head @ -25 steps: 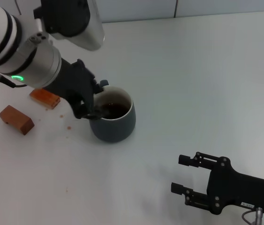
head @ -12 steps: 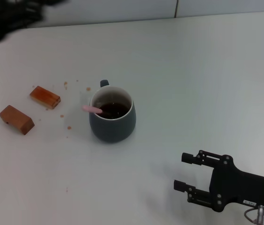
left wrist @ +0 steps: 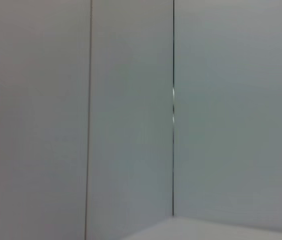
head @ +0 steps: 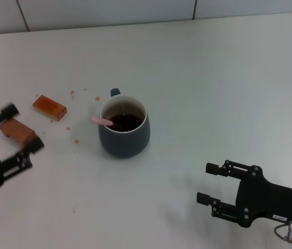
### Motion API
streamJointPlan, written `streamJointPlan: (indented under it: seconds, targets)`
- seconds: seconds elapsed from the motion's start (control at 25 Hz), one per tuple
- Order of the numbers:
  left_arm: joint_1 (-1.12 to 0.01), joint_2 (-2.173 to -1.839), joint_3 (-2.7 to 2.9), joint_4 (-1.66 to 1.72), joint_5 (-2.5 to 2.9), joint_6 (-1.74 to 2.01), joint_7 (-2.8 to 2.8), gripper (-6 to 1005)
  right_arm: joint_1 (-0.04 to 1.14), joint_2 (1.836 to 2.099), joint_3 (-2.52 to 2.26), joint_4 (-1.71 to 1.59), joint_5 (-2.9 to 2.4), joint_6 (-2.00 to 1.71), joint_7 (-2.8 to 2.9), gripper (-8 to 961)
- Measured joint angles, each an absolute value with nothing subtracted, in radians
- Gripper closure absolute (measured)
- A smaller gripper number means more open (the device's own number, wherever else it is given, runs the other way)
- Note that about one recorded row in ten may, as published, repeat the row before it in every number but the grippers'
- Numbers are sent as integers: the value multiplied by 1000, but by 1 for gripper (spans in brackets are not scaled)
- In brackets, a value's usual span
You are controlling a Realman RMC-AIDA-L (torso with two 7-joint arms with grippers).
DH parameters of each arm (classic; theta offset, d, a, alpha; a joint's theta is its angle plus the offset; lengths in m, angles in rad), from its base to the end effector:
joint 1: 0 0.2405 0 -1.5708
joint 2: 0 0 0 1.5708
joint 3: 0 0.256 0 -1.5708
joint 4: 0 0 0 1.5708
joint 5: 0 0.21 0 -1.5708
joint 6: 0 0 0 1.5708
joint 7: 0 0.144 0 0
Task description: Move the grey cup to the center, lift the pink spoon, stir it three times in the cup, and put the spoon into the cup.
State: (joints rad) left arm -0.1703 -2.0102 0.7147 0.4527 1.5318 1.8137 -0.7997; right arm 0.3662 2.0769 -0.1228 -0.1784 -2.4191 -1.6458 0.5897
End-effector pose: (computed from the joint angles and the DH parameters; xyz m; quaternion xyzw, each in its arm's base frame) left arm -0.3274 0.2176 0.0385 -0.8662 -0.1099 -0.3908 0.2913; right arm 0.3171 0.2133 -0.0594 -0.9261 0.1313 0.3087 0.1725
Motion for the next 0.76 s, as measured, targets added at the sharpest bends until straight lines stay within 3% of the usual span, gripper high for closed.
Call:
streamJointPlan:
  seconds: [0.12,0.2,0.76]
  targets:
    - [-151,-2014,715,438,1580,1795,-758,255,370,2077,-125,-179,-2419,-1646,588,275]
    - [-143,-2017,717,423,1613,1791,-706,190,373,2077,-125,-180,-2419,-1646,585,275]
    - [-149,-2058,722,404,1703,1712,-597,190,377,2077,-122,-179,-2419,-1646,581,275]
